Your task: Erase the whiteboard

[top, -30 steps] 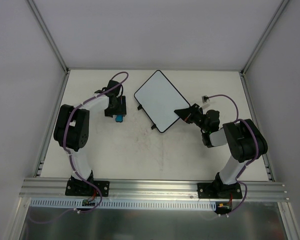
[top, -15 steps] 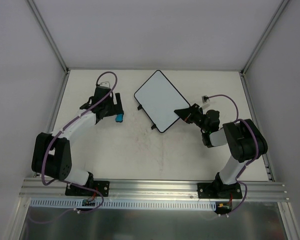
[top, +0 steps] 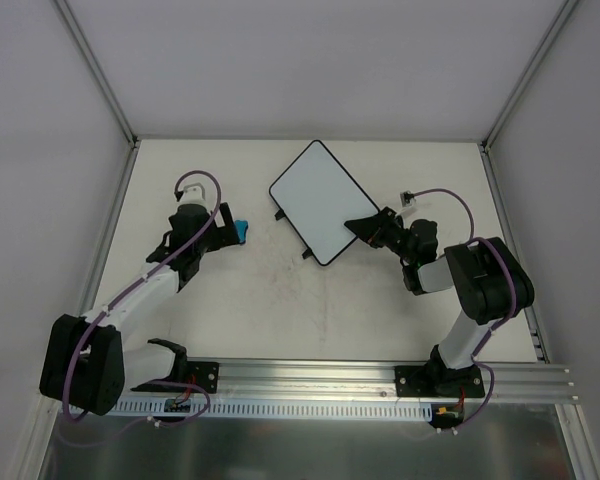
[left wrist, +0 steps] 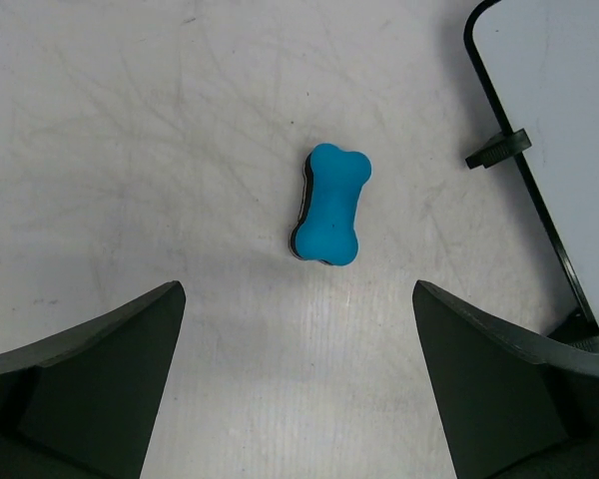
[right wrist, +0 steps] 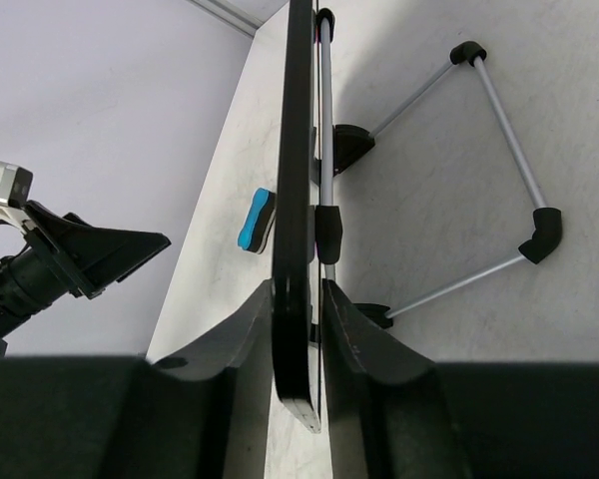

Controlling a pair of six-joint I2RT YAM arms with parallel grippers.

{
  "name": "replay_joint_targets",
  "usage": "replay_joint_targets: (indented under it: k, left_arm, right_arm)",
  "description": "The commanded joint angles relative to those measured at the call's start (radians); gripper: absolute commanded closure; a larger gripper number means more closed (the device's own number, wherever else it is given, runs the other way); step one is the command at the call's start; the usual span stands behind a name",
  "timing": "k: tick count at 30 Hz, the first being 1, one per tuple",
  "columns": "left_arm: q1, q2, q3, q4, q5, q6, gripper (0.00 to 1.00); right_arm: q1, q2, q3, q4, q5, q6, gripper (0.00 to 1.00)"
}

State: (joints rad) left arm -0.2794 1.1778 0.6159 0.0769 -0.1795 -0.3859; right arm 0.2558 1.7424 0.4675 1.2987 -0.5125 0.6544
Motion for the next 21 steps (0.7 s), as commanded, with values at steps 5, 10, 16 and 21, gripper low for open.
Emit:
replay_joint_targets:
  k: [5, 10, 16, 21]
  left_arm:
    - [0.008, -0.047, -0.031, 0.098, -0.011, -0.021, 0.01]
    - [0.008, -0.069, -0.053, 0.119, -0.008, -0.021, 0.01]
    - [0.006, -0.101, -0.082, 0.144, -0.002, -0.021, 0.01]
    - [0.008, -0.124, -0.094, 0.152, -0.003, -0.019, 0.01]
  right_arm:
    - [0.008, 0.008, 0.022, 0.151, -0.012, -0.002, 0.53]
    - [0.007, 0.014, -0.001, 0.197, 0.005, -0.004, 0.05]
    - [0.008, -0.001, -0.023, 0.205, 0.026, -0.027, 0.01]
    - [0.007, -0.01, -0.036, 0.205, 0.037, -0.033, 0.01]
